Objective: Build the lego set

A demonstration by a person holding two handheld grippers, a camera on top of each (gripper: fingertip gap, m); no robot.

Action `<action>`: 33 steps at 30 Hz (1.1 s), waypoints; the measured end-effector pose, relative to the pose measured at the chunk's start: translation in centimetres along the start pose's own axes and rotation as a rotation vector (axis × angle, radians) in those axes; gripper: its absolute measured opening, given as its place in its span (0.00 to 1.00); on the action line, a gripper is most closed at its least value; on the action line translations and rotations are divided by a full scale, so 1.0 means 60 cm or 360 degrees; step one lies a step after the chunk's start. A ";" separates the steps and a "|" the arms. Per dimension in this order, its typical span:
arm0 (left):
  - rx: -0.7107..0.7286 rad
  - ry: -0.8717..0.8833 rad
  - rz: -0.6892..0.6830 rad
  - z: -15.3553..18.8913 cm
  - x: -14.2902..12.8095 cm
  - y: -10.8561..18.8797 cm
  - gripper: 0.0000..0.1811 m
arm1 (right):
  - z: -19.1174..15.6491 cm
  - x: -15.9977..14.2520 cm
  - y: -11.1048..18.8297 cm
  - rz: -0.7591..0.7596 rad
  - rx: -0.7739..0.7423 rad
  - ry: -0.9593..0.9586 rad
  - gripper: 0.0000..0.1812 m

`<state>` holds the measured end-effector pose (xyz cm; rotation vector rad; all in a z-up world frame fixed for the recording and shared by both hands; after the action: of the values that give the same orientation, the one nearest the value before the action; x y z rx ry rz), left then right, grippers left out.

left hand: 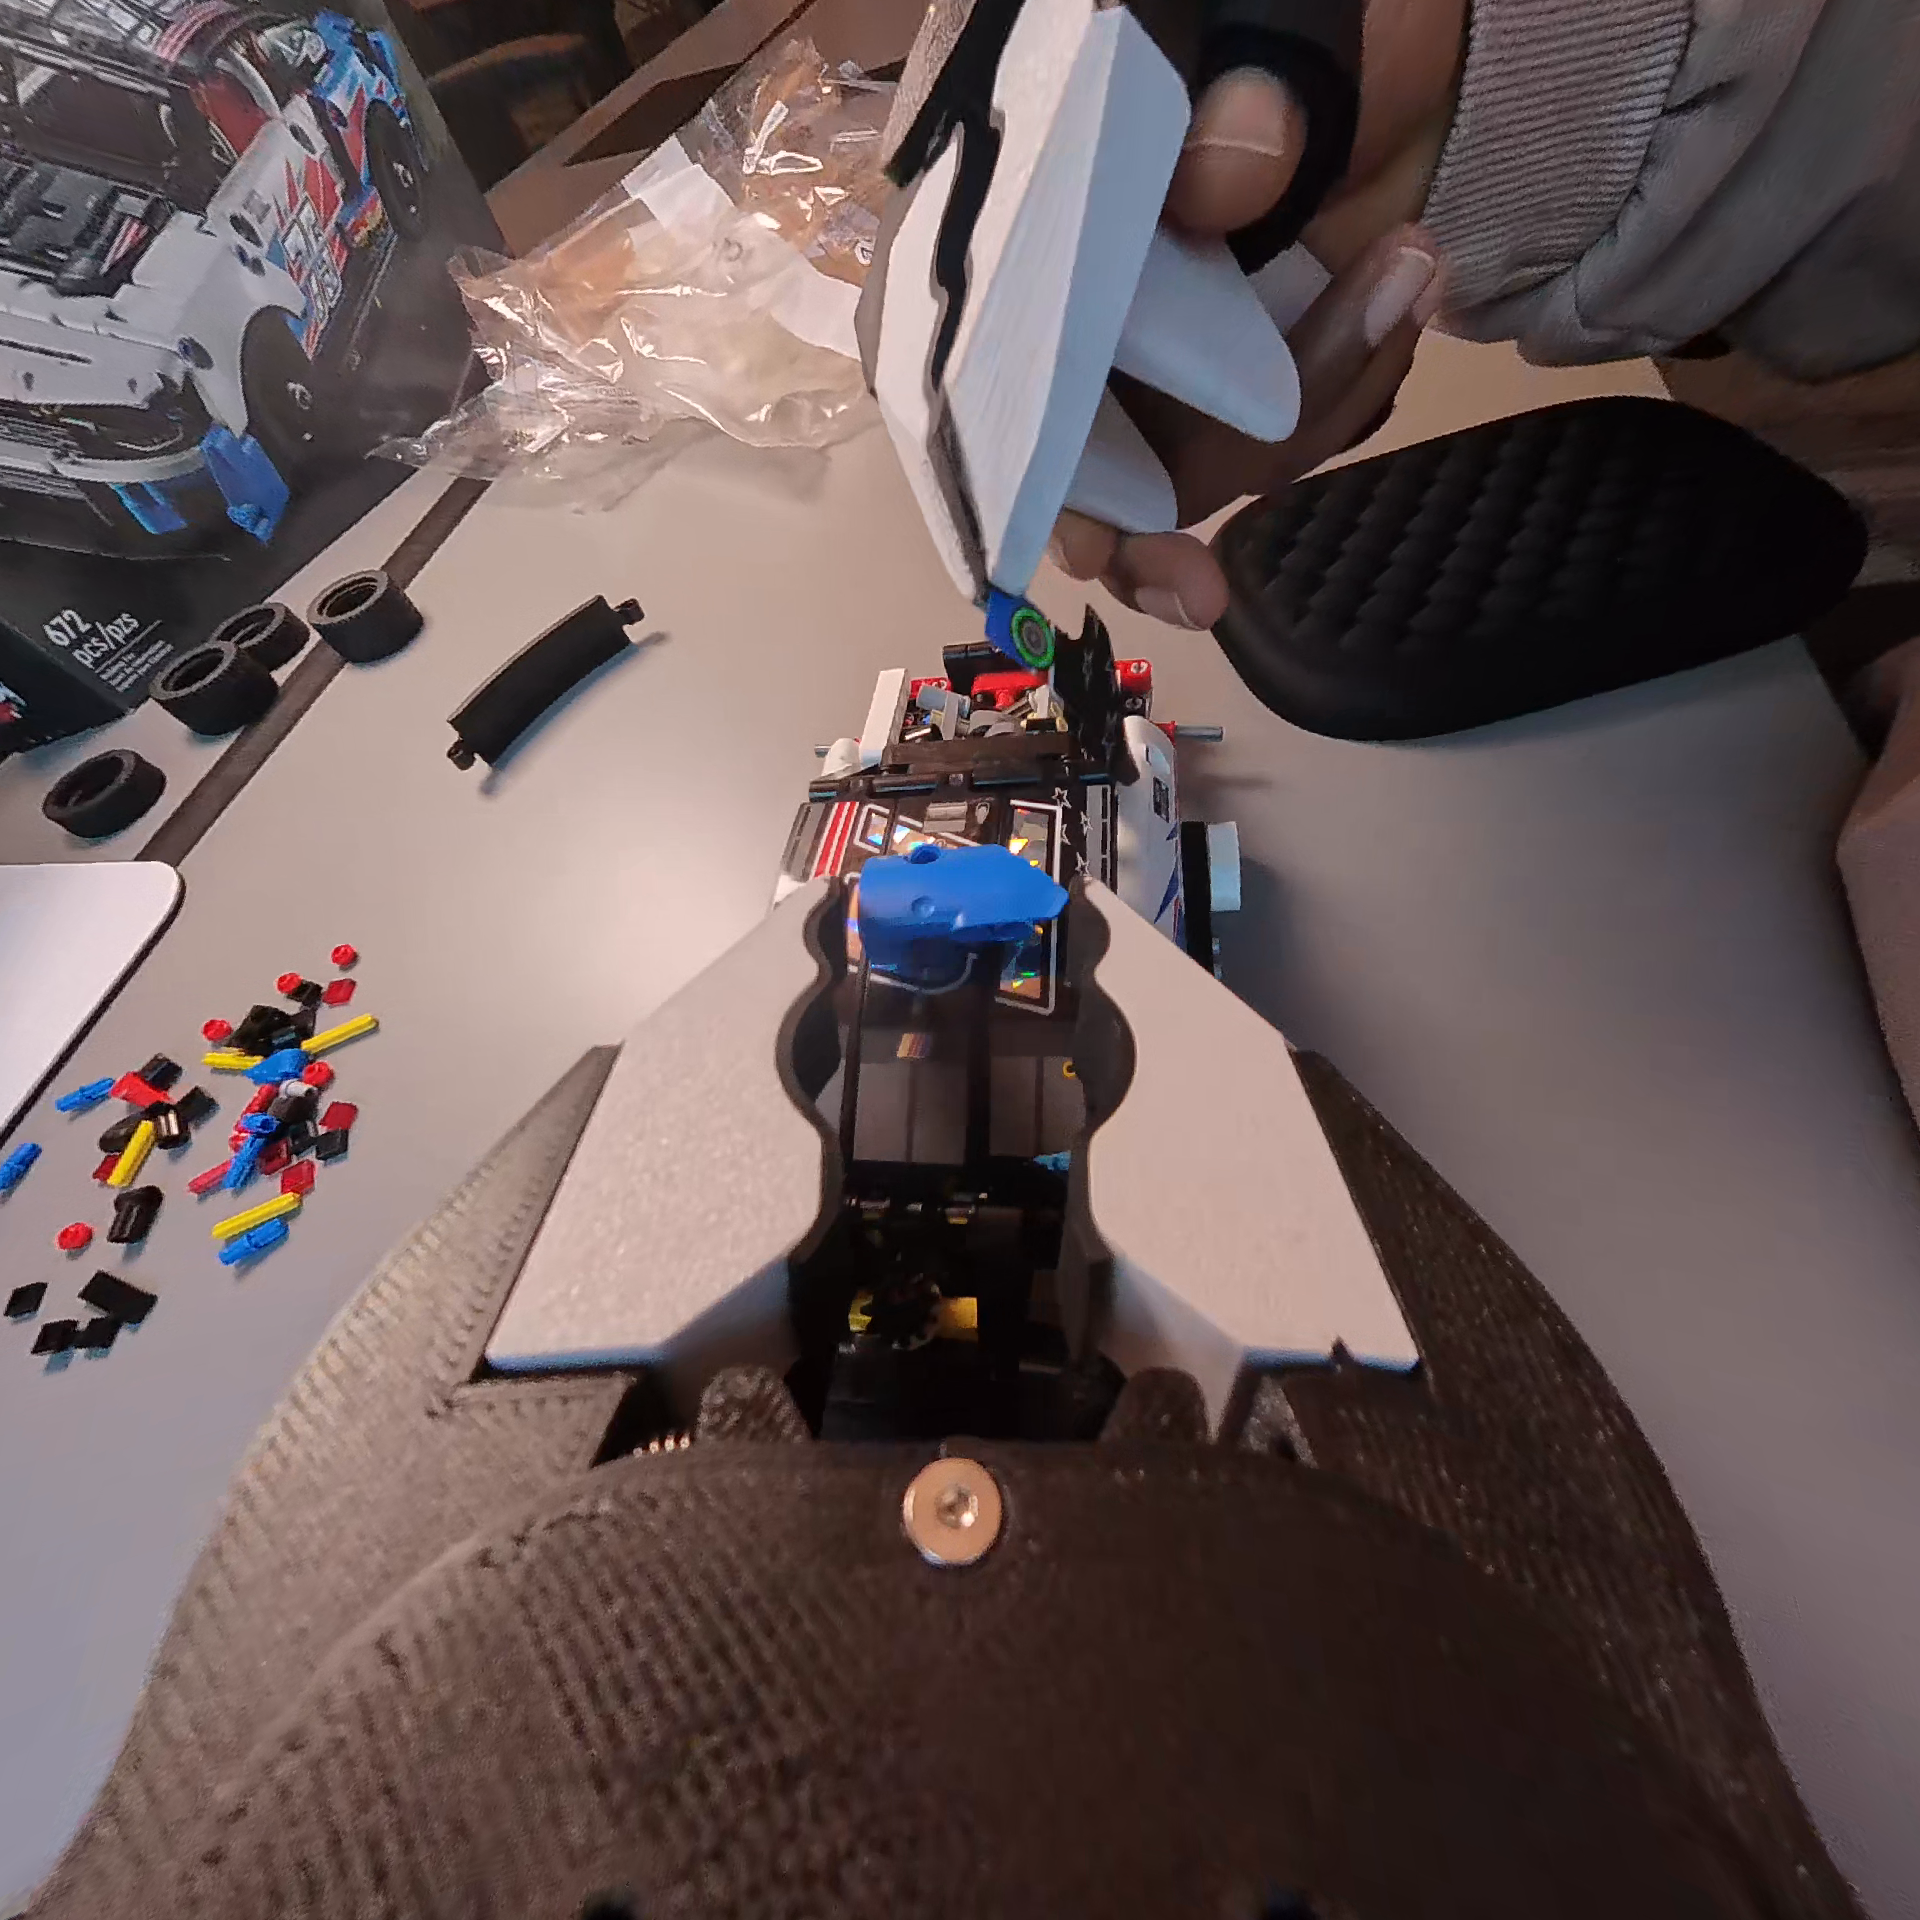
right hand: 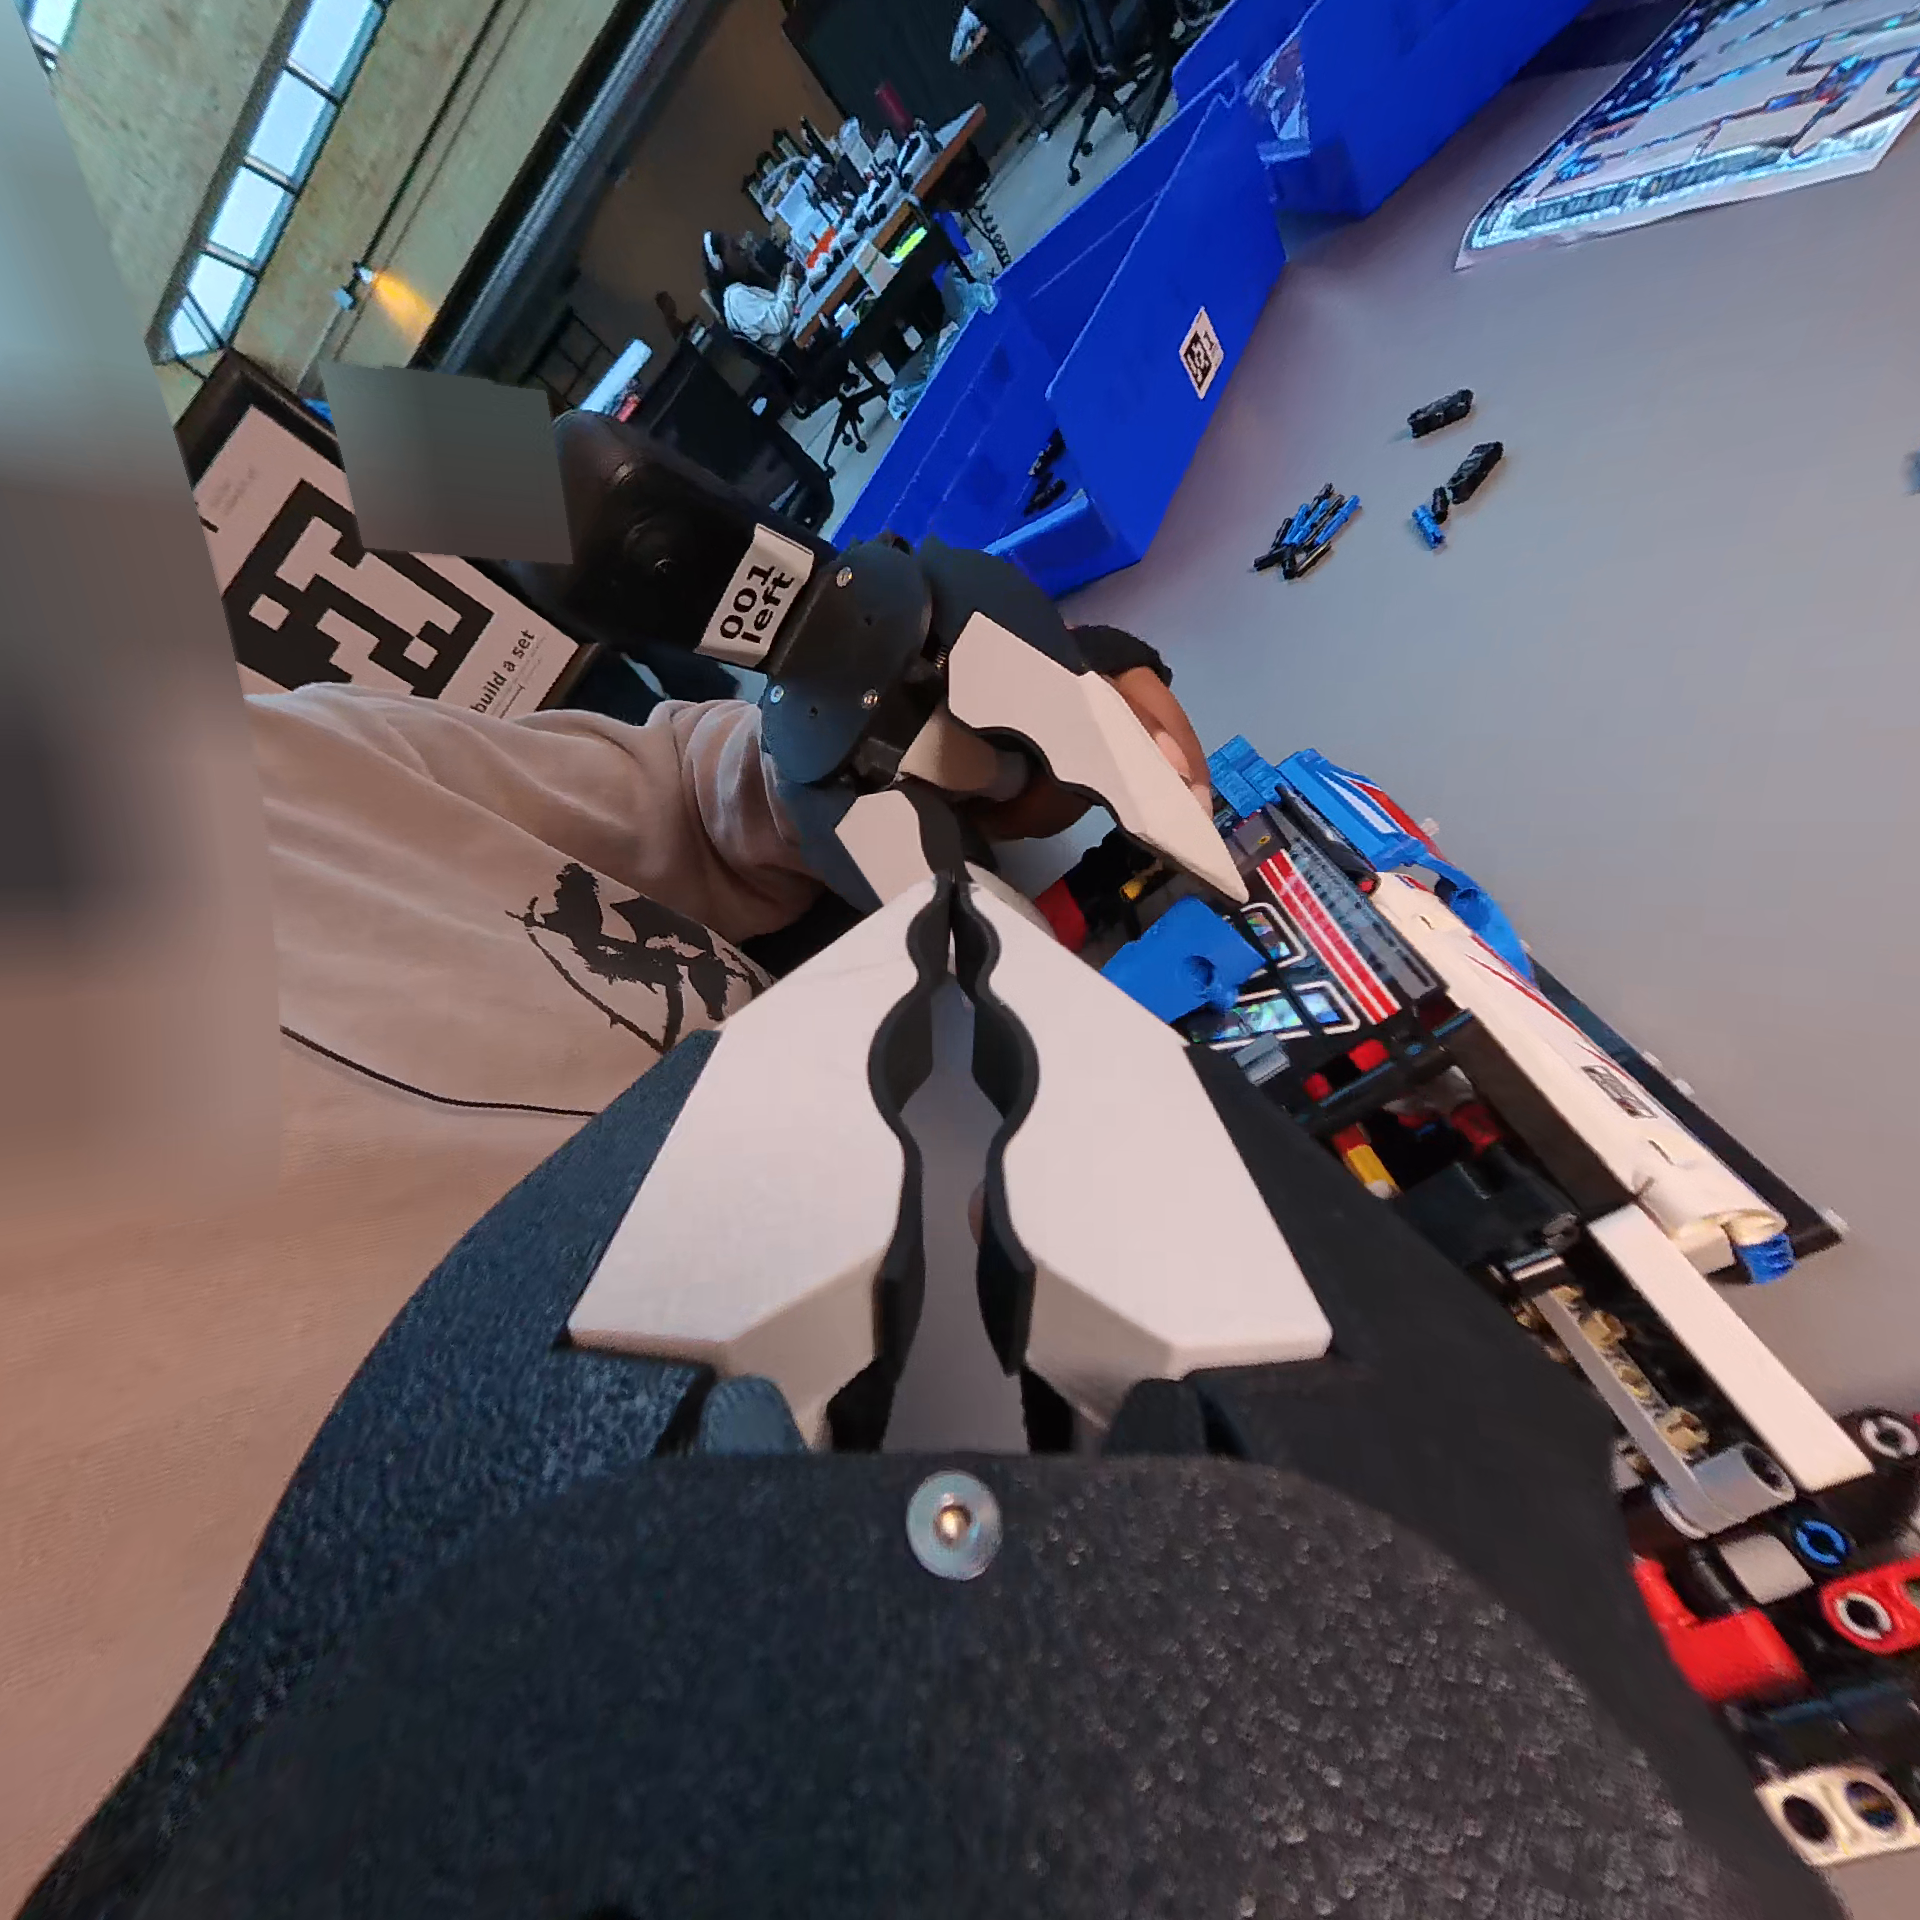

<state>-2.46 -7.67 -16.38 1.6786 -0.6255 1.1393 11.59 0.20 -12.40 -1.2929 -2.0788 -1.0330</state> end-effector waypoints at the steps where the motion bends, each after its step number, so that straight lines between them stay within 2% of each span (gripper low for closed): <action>1: -0.0025 0.0021 0.0011 0.000 0.000 0.000 0.24 | 0.005 0.001 -0.002 -0.0015 -0.0005 -0.0041 0.00; 6: -0.0086 0.0046 0.0034 0.001 -0.001 0.007 0.28 | 0.020 0.003 -0.016 -0.0122 -0.0020 -0.0158 0.00; 15: -0.0114 -0.0057 -0.0013 0.003 -0.011 0.008 0.26 | 0.034 0.000 -0.032 -0.0209 -0.0020 -0.0251 0.00; 33: -0.0099 -0.0088 -0.0020 0.005 -0.011 0.004 0.23 | 0.038 -0.004 -0.041 -0.0262 -0.0080 -0.0224 0.00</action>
<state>-2.80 -8.13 -16.94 1.6634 -0.6779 1.0574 9.50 1.24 -14.79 -1.2684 -2.3111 -1.0981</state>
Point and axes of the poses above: each gripper's, where its closed fingertips meet, y back along the fingers, x out of its top, z = x × y across the jaws, the point moved 9 cm from there along y, back along the fingers, and after that the axes turned 13 degrees about -x, right-handed, at the moved point
